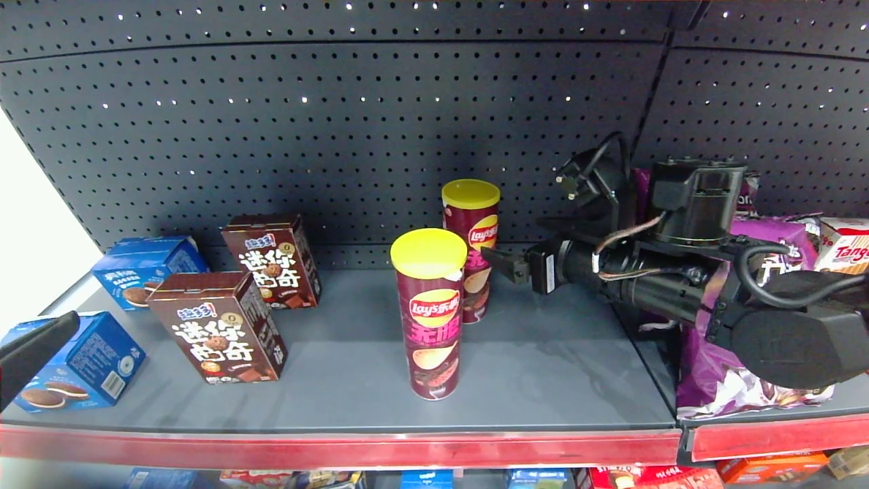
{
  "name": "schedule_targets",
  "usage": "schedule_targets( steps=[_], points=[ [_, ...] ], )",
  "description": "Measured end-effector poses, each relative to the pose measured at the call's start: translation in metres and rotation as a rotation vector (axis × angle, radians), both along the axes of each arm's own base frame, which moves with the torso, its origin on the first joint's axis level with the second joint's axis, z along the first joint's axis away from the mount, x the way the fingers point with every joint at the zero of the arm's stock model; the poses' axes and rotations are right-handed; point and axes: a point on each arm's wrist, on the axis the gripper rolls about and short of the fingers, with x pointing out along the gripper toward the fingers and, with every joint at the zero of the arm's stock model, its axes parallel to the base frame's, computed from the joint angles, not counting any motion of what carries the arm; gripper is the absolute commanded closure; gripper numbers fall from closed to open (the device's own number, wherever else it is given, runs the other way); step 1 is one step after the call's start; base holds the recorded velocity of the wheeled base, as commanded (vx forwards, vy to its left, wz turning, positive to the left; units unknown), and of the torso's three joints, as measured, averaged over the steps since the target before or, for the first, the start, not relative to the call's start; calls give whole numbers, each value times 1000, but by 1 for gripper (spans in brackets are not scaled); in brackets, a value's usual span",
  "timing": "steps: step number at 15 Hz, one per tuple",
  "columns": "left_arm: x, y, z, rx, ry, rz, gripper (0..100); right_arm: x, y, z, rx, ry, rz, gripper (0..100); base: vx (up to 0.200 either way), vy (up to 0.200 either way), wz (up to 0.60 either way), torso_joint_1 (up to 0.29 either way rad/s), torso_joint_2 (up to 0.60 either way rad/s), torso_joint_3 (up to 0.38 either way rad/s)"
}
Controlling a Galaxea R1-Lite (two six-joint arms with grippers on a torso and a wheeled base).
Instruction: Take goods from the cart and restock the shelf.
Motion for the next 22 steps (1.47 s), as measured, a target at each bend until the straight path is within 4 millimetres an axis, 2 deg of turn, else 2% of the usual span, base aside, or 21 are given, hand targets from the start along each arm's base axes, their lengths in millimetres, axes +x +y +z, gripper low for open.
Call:
schedule_targets(
  steps=[4,10,16,22],
  points=[
    [-1,0,1,2,-9,0,0,9,-15,1,5,-4,-48,0,0,0,0,0,0,0],
    [-2,0,3,3,-16,-1,0,26,-15,-7,23,-35,-77,0,0,0,0,0,0,0],
    [-2,-1,4,4,-19,-2,0,39,-28,-14,11,-23,-122,0,0,0,0,0,0,0],
    [-2,-1,6,7,-26,-1,0,46,-22,-27,-1,-13,-119,0,0,0,0,0,0,0]
  ],
)
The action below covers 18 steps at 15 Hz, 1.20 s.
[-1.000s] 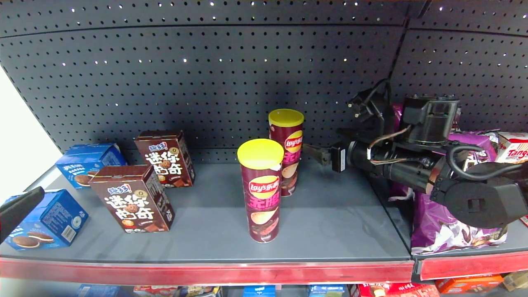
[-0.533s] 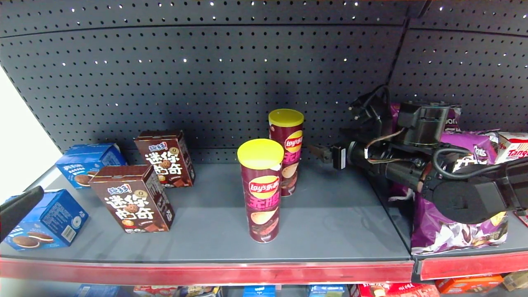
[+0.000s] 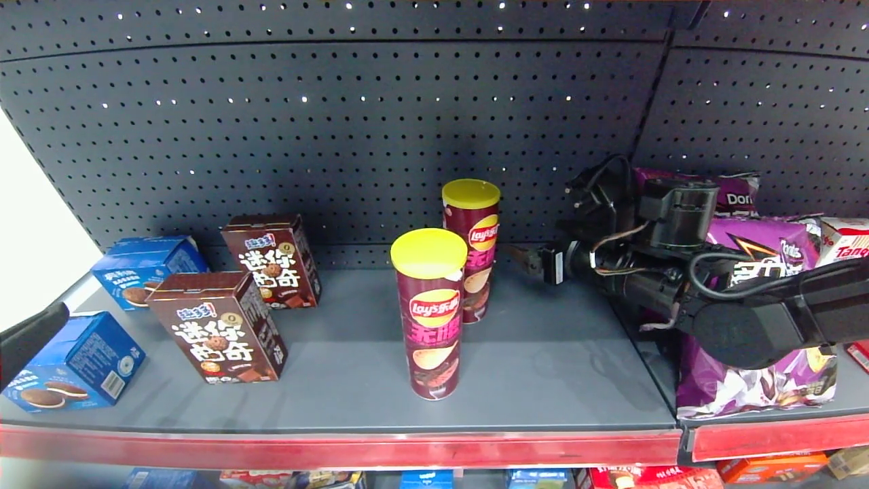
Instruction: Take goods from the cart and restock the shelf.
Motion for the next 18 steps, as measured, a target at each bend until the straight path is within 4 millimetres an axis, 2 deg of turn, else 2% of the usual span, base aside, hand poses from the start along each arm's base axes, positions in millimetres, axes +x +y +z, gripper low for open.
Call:
schedule_targets(
  steps=[3,12,15,18],
  points=[
    [0,0,2,1,-6,0,0,2,4,-8,-10,15,6,0,0,0,0,0,0,0],
    [0,0,5,3,-16,-2,0,-7,29,-16,-14,23,69,0,0,0,0,0,0,0],
    [0,0,5,3,-16,-1,0,-4,23,-13,-10,17,52,0,0,0,0,0,0,0],
    [0,0,5,3,-14,-3,0,-5,8,0,9,-14,18,0,0,0,0,0,0,0]
  ],
)
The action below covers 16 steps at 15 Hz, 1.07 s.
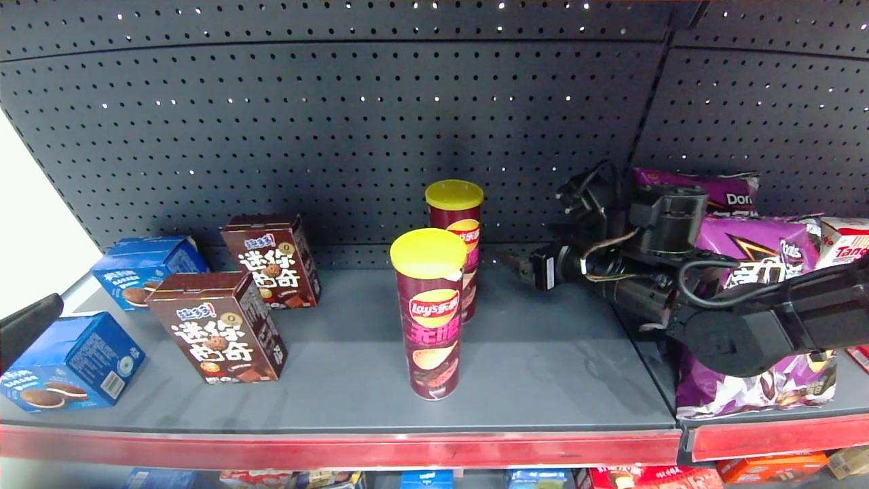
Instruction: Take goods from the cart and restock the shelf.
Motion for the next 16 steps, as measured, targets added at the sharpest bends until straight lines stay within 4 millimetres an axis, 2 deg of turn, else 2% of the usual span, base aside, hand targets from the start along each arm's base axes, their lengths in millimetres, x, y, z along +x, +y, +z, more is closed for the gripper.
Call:
schedule_targets(
  steps=[5,7,11,14,16],
  points=[
    [6,1,-2,-4,21,-5,0,-28,-21,52,133,-98,-88,0,0,0,0,0,0,0],
    [10,0,-3,-6,35,-18,0,-46,-30,64,155,-110,-100,0,0,0,0,0,0,0],
    [16,-2,-5,-11,64,-62,0,-89,-42,64,139,-74,-115,0,0,0,0,0,0,0],
    [19,-3,-6,-13,76,-79,0,-130,-51,48,80,10,-75,0,0,0,0,0,0,0],
    [21,-4,-7,-14,84,-82,0,-149,-59,42,62,31,-70,0,0,0,0,0,0,0]
  ],
)
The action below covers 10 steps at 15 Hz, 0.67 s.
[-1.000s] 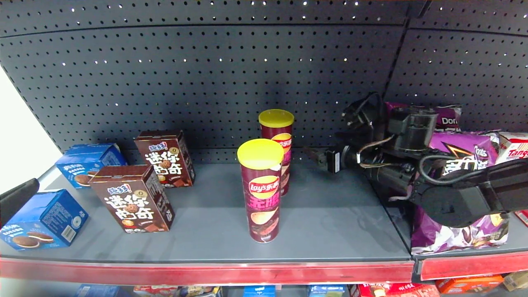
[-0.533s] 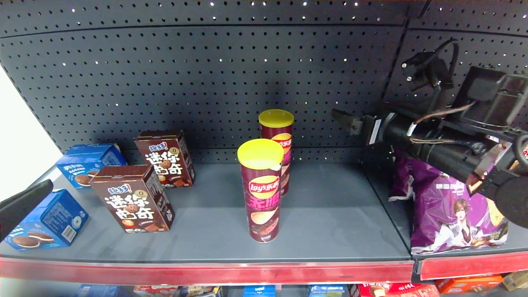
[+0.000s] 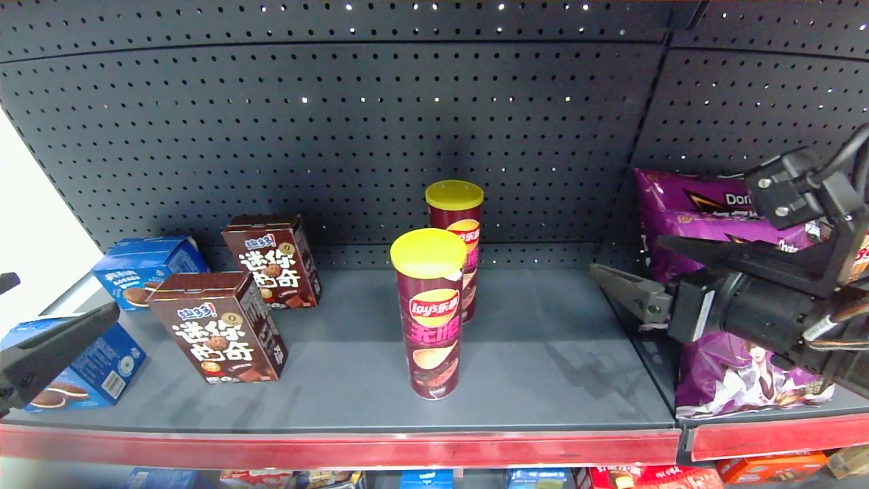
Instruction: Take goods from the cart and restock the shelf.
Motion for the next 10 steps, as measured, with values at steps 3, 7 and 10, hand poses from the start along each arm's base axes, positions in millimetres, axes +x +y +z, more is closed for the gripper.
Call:
schedule_targets(
  steps=[3,7,10],
  points=[
    [3,0,-2,-2,14,-7,0,-19,-7,7,11,-18,-14,0,0,0,0,0,0,0],
    [11,-5,-6,-5,51,-65,0,-42,-16,28,71,-77,-20,0,0,0,0,0,0,0],
    [24,-11,-6,-6,83,-127,0,-55,-32,32,84,-91,-75,0,0,0,0,0,0,0]
  ],
)
